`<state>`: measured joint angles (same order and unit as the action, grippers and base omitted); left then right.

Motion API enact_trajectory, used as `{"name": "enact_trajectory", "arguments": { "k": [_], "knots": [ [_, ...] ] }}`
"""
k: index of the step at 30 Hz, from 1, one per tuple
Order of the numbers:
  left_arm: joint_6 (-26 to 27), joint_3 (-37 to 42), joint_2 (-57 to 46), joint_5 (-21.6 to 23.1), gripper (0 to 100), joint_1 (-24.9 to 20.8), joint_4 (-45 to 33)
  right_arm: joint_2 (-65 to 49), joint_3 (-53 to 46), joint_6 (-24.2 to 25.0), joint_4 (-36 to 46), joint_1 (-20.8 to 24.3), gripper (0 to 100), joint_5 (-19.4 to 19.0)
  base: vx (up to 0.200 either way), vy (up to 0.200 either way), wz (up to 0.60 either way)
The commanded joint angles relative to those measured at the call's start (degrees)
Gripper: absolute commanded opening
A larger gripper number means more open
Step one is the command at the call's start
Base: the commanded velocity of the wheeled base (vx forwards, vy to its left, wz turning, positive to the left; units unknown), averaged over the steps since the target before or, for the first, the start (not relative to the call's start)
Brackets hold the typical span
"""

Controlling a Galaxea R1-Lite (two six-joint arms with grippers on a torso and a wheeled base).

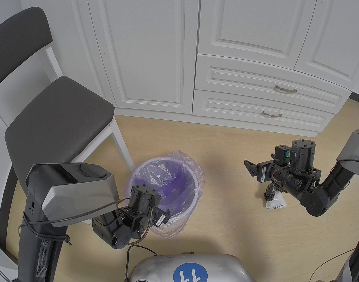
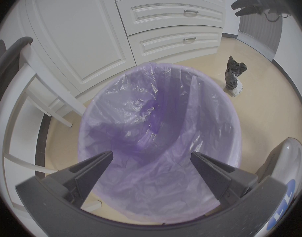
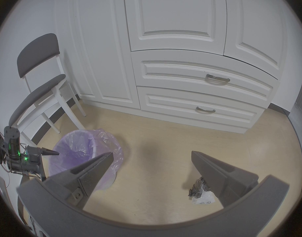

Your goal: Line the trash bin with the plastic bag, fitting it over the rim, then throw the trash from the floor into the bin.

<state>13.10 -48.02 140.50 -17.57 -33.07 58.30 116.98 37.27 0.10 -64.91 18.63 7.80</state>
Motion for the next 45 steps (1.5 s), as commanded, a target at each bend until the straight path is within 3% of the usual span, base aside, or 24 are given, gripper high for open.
{"name": "enact_trajectory", "arguments": {
  "k": [1, 12, 23, 35, 45],
  "knots": [
    [-0.54, 4.42, -1.01, -0.10, 100, -0.50, 2.09, -0.26, 0.35, -0.01, -0.04, 0.45, 100, 0.02, 0.000, 0.000, 0.00],
    [-0.54, 8.64, -2.60, -0.89, 100, -0.59, 6.22, -0.26, 0.53, -0.19, -0.21, 1.15, 100, 0.02, 0.000, 0.000, 0.00],
    [2.98, 7.24, -1.63, -7.04, 100, 0.64, 8.24, -0.44, 0.44, -0.19, -0.39, 1.15, 100, 0.11, 0.000, 0.000, 0.00],
    [4.03, 7.76, -1.10, -8.01, 100, 2.49, 11.58, -1.14, 0.17, -0.27, -0.39, 1.15, 100, 0.02, 0.000, 0.000, 0.00],
    [3.95, 13.83, -0.05, -8.01, 100, 3.98, 20.10, -0.79, 0.09, -0.27, -0.39, 1.24, 100, 0.02, 0.000, 0.000, 0.00]
  ]
}}
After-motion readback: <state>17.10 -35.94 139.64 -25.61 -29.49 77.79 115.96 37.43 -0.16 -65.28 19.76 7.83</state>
